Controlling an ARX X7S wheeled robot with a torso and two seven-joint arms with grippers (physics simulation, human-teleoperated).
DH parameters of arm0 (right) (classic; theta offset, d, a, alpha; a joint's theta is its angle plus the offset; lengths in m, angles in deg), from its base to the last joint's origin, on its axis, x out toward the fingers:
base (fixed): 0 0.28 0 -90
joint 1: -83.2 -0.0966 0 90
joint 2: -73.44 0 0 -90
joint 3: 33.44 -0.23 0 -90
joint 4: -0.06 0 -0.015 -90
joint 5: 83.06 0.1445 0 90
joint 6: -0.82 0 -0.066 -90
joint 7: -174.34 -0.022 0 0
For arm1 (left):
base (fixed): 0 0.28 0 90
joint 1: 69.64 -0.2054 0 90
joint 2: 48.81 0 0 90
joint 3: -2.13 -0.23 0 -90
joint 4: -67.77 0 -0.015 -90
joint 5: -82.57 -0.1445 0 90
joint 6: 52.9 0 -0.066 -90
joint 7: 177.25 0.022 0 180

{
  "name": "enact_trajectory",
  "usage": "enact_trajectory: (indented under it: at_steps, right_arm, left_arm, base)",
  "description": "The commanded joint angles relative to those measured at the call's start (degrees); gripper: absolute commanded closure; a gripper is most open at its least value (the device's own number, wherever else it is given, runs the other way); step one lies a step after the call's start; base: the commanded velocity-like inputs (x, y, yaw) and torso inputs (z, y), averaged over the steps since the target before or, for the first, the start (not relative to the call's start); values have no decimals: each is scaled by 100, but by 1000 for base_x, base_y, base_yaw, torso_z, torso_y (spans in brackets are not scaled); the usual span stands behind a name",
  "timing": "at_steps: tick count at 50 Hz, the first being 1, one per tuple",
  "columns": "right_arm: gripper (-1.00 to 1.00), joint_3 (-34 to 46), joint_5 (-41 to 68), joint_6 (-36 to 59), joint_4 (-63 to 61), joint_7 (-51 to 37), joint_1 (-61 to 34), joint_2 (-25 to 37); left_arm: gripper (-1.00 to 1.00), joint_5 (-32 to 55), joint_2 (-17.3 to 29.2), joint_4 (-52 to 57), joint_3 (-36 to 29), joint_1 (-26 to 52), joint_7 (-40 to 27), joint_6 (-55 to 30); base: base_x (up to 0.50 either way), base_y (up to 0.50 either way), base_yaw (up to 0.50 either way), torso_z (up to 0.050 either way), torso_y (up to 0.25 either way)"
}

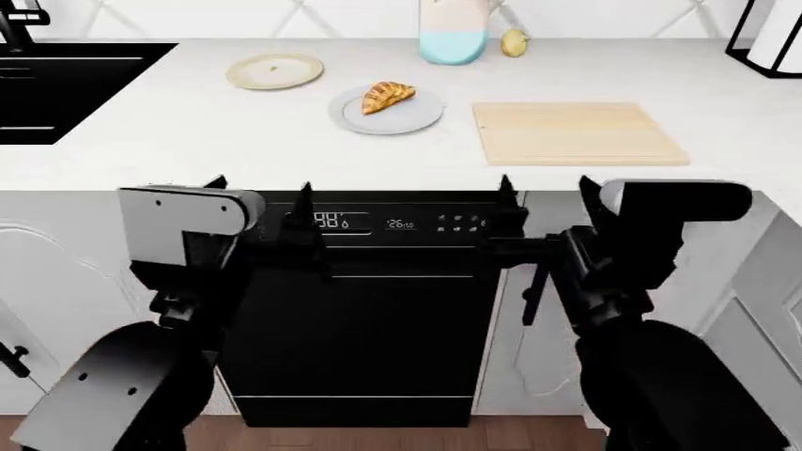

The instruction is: From the different types of pastries on the counter, select a croissant and place it on the cutting board. Then retrieve a jar of jam from the cabinet and place it alongside the croissant on the cutting board.

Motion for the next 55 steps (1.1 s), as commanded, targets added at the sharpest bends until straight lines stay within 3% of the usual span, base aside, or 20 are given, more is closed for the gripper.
enact_trajectory:
  at_steps: [1, 14, 25, 39, 44, 49, 55]
  right_arm:
    - [-100, 79, 226, 576, 1716, 230, -2389, -133]
    - [-100, 930, -515, -1685, 6827, 981, -4952, -383]
    - [-100, 1612, -414, -3278, 10973, 1623, -7198, -637]
    - [-100, 1268, -1265, -2772, 11005, 1763, -7657, -539]
    - [-100, 1049, -1430, -2774, 11005, 1825, -7606, -531]
    - [-100, 903, -1549, -2761, 11005, 1856, -7590, -526]
    - [-100, 818, -1663, -2701, 11004, 1869, -7497, -499]
  left_arm:
    - [-100, 448, 328, -1235, 28, 2234, 525, -962]
    - [-100, -228, 382, -5315, -461, 4482, 1519, 311]
    - [-100, -606, 425, -7134, -994, 6007, 2027, 427]
    - [-100, -1151, -6, -10553, -1517, 7851, 2620, 1387]
    - [-100, -1171, -9, -10399, -1482, 7927, 2709, 1100]
    - [-100, -895, 338, -8237, -1322, 7137, 2461, -358]
    - [-100, -860, 348, -8162, -1297, 7069, 2457, -377]
  base:
    - [0, 0, 0, 0, 0]
    - [0, 0, 0, 0, 0]
    - [0, 0, 0, 0, 0]
    - [82, 0, 0, 0, 0]
    - [220, 0, 0, 0, 0]
    - [248, 0, 0, 0, 0]
    - [267, 0, 0, 0, 0]
